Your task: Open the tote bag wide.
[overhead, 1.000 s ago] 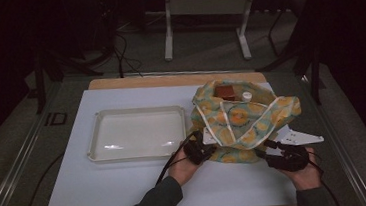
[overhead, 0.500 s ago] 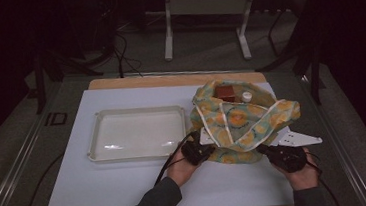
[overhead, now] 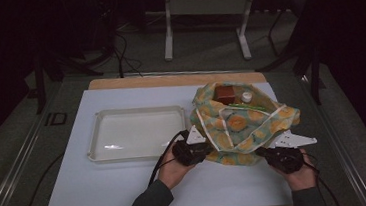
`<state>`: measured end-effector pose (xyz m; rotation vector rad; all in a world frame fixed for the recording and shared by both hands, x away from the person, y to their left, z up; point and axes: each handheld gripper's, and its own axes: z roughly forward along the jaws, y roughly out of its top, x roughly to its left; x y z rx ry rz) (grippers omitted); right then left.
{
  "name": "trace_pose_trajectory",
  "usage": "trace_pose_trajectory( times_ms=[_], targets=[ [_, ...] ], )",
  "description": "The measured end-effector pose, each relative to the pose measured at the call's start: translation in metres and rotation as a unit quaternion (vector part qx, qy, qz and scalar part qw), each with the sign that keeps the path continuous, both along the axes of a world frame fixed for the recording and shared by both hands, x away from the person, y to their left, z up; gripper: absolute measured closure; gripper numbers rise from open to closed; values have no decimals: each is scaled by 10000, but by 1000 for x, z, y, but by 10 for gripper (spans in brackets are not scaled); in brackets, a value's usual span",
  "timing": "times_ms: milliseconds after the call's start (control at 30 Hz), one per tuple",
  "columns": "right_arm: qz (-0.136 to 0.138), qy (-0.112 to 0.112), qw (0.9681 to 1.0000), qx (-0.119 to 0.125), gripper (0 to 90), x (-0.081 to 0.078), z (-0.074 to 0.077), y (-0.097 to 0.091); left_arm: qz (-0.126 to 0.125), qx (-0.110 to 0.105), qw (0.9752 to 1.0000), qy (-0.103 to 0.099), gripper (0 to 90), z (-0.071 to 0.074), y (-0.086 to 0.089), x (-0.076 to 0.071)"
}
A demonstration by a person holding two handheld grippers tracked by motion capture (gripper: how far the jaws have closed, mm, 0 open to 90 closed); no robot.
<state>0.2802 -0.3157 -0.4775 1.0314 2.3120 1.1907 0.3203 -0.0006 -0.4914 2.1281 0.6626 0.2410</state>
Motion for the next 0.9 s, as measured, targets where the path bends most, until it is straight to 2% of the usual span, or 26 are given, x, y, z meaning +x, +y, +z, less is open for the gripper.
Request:
trace_pose_trajectory(
  times_ms=[200,433,567,733,833,900],
  targets=[
    [13,64,10000,-19,900,1,-3,1,-48,-143,9999,-66,645,10,-2,-3],
    [48,105,9999,-31,900,1,-5,0,102,-211,9996,-130,624,17,-12,0],
    [82,159,9998,-74,900,1,-8,0,175,-124,9996,-173,687,17,-19,1],
    [89,204,9997,-86,900,1,-10,-1,198,-28,9997,-135,880,13,-22,4],
    [125,227,9996,-63,869,0,-8,-3,189,17,9997,-149,892,11,-23,4],
    [99,233,9997,-20,790,-1,-7,-6,196,40,9997,-135,894,10,-23,4]
  ],
)
